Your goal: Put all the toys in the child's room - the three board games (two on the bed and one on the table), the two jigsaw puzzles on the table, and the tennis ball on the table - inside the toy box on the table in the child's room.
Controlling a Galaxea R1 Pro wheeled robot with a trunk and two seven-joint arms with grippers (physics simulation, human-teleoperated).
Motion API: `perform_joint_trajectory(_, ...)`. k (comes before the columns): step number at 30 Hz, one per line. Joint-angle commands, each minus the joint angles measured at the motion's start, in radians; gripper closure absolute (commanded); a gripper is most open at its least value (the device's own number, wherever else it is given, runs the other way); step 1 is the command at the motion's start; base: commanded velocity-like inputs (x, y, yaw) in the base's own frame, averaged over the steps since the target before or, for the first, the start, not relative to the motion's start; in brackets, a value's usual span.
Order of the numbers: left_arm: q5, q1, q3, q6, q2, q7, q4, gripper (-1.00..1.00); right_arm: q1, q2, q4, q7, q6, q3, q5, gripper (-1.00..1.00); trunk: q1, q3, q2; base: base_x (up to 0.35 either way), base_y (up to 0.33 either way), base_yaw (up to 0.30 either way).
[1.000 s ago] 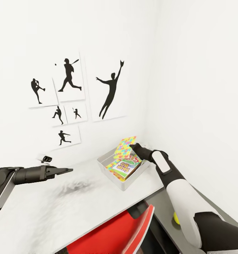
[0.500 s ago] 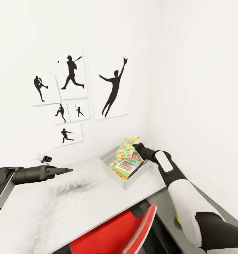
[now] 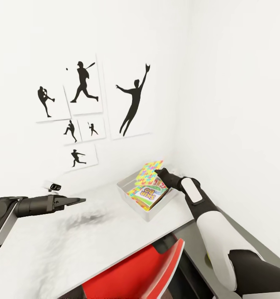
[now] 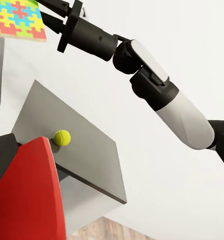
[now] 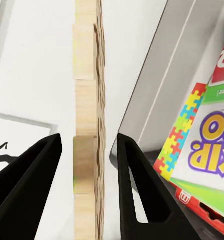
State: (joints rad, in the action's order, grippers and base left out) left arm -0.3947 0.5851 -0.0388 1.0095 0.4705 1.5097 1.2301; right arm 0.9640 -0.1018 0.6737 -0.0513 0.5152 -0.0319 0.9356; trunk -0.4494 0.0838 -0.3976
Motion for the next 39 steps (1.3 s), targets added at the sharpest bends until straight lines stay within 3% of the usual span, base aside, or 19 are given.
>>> perform_joint_trajectory(1,-0.001,0.001,0.000,0.011,0.000,0.003,0.000,-1.00,0.001,-0.001,0.001,-0.005,0.004,-0.003,0.008,1.00,-0.001,0.004,-0.002,0.000,0.000,0.000)
perform_joint_trajectory(39,-0.001,0.001,0.002,0.011,-0.001,-0.002,0.000,-1.00,0.005,0.001,0.010,-0.004,-0.047,-0.002,-0.006,1.00,-0.001,0.066,-0.002,0.000,0.000,0.000)
